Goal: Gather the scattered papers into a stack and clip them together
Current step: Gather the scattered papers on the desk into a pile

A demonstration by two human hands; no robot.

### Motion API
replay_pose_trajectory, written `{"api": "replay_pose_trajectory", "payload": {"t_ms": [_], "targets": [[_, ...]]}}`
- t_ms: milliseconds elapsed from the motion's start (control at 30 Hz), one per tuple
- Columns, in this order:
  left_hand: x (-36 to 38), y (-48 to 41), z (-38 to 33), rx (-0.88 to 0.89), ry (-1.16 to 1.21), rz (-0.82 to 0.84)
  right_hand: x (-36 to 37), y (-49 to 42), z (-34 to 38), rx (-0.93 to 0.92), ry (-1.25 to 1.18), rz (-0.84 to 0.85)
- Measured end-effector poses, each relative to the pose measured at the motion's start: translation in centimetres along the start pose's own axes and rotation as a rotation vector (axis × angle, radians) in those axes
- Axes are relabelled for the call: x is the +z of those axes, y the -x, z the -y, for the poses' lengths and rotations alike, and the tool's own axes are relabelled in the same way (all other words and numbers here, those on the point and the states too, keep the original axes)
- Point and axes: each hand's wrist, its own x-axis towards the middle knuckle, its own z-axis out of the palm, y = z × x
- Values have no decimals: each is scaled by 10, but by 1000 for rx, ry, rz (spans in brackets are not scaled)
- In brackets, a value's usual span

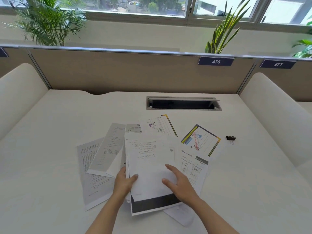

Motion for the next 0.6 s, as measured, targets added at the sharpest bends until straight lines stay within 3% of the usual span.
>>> {"api": "replay_pose_trajectory", "payload": {"t_ms": [100, 267, 500, 600], "targets": [[-9, -4, -4, 48, 24, -37, -18, 2, -17, 30, 149, -32], [-30, -9, -9, 67, 42, -126, -28, 3, -48, 63, 542, 145], [-53, -11, -9, 63, 110, -171, -48, -15, -47, 48, 566, 83], [-61, -13, -2, 47, 132, -184, -51, -21, -44, 41, 581, -26]]}}
